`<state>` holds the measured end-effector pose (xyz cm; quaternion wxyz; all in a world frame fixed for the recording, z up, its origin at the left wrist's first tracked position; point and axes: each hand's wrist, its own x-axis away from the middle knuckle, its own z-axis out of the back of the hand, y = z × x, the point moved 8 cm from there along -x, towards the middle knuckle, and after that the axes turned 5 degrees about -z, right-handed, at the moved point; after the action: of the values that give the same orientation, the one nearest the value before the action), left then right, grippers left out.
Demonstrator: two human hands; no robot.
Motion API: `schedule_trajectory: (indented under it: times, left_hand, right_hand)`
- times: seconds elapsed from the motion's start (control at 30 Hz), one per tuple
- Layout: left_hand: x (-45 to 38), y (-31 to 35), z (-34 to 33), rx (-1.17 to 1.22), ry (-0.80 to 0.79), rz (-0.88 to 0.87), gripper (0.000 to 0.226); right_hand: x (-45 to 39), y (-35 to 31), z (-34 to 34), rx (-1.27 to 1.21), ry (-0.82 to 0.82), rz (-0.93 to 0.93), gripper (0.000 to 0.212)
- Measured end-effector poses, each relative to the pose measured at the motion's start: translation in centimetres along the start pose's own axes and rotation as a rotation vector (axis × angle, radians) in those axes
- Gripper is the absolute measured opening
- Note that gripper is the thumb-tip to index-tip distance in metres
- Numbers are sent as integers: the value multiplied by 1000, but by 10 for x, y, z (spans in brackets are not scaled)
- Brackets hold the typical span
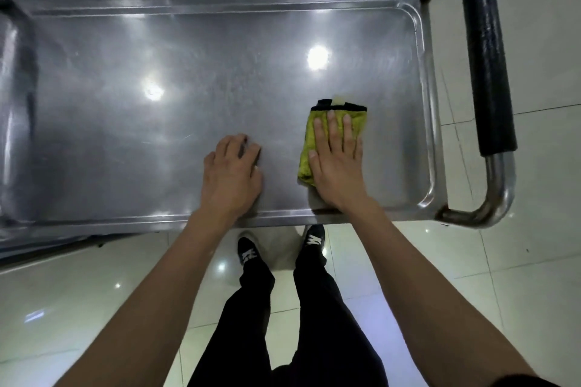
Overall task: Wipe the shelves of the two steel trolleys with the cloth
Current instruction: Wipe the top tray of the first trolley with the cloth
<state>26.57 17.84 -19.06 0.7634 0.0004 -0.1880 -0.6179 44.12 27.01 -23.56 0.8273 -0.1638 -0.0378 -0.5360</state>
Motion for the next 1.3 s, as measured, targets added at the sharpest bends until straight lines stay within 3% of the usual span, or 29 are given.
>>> schedule_trajectory:
  times: [0.27, 0.53, 0.73, 0.93, 1.1, 1.3]
  left_hand:
    - [35, -41, -6, 53, 38, -68, 43]
    - [38, -35, -16, 22, -8, -86, 48]
    - [34, 6, -23, 35, 3, -107, 40]
    - [29, 82, -40, 37, 0, -168, 34]
    - [29, 108, -48, 54, 3, -101, 34]
    - [36, 108, -51, 30, -5, -120, 38]
  right_hand:
    - [20, -119, -38, -9, -74, 135, 63]
    - [29, -113, -32, 2, -81, 159, 74]
    - [50, -56, -21, -10, -98, 105, 78]
    - [80, 49, 4, -45, -62, -20, 76]
    - [91, 147, 30, -68, -50, -192, 72]
    - [94, 150, 29, -73, 3, -227, 70]
